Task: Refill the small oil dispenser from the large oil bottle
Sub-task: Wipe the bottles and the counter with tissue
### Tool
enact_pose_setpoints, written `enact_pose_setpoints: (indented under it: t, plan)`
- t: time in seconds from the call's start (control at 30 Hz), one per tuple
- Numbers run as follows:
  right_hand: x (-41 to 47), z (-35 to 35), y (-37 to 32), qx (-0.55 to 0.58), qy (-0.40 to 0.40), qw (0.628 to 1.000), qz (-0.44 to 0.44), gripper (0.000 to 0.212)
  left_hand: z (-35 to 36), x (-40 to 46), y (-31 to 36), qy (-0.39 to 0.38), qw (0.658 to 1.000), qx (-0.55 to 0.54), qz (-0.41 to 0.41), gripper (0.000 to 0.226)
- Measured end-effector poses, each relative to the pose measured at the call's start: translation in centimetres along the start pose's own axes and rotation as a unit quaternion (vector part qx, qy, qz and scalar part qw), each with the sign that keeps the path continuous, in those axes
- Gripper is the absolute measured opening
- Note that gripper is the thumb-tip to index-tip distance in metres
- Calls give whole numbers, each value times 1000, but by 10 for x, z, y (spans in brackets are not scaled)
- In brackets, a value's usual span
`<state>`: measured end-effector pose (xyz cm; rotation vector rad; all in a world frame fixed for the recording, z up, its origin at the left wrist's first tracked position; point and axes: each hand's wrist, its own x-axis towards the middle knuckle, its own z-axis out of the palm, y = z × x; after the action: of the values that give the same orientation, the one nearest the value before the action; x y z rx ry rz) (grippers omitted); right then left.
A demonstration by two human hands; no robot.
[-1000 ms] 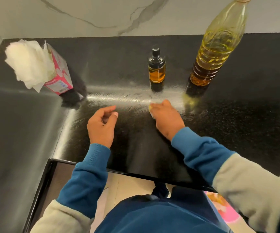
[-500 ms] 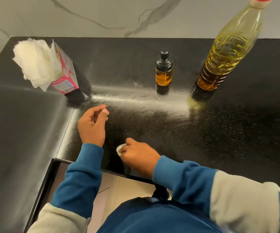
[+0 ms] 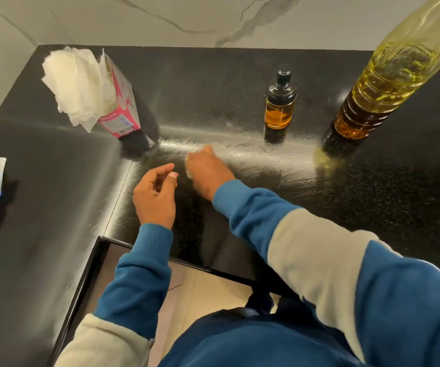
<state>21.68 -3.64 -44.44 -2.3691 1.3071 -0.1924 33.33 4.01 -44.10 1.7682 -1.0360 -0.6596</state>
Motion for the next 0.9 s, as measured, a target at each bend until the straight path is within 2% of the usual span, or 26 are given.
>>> enact_pose_setpoints:
  t: [0.17,0.33,0.43,0.57,0.63,0.7,0.8,0.9]
  plan:
    - [-39,37,-42,32,-107,983,-145,31,-20,11,-11,31,999,-22,-24,20]
    - [-99,39,-31,-18,-127,943,-308,17,-40,11,-15,57,998,-15,-27,20]
    - [-94,33,11,11,-81,958,-275,22,-41,9,-19,56,998,-13,-31,21]
    - [-62,5,59,-28,6,996,-81,34,-27,3,-21,38,998,-31,-41,19]
    - [-55,-5,80,-7,46,998,29,34,-16,-1,-16,21,998,-34,-38,19]
    - [-58,-12,82,-1,68,994,86,29,-3,-5,-10,-2,999,-35,-28,20]
    - [-74,-7,58,-15,35,997,60,35,17,-10,-3,-30,999,-37,-17,23]
    - [-105,14,34,-22,-1,996,-85,33,33,-13,5,-48,998,-35,-7,24]
